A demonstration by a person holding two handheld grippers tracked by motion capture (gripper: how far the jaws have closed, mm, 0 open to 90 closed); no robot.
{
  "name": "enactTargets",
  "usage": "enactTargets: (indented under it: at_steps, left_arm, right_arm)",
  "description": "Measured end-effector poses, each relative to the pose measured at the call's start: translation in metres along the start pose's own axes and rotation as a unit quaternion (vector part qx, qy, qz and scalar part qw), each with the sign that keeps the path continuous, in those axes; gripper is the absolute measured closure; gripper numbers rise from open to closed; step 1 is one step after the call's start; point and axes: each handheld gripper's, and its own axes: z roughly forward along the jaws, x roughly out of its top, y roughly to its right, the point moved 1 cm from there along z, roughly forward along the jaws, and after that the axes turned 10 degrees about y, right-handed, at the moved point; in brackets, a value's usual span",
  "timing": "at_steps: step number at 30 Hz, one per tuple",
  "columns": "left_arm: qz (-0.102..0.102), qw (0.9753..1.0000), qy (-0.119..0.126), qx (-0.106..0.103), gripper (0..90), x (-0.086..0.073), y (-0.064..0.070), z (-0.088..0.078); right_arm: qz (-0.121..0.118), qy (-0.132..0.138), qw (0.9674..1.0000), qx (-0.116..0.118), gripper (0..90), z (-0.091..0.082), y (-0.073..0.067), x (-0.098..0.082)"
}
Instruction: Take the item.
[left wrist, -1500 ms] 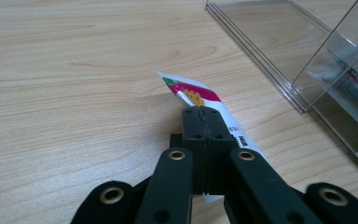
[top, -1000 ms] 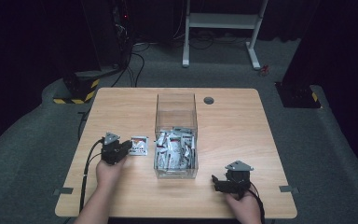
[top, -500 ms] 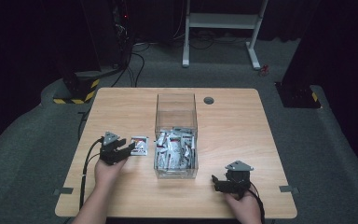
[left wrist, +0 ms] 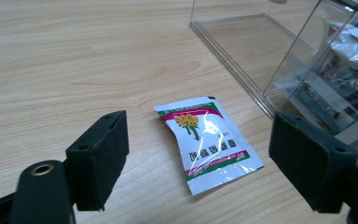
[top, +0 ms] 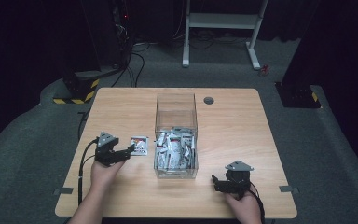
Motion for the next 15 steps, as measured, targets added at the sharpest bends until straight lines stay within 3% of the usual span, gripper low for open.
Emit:
enactTargets:
  at_steps: [6, 15]
  left_arm:
    - [0.010, 0.9999, -0.001, -0.009, 15.1, 0.000, 0.003, -0.010]
    - [0.004, 0.9996, -0.005, -0.029, 15.0, -0.010, 0.005, -0.030]
  right_arm:
    - [0.000, 0.000, 1.0000, 0.000, 9.7, 0.000, 0.000, 0.000]
    - [0.000, 0.000, 1.0000, 0.000, 9.7, 0.000, 0.000, 0.000]
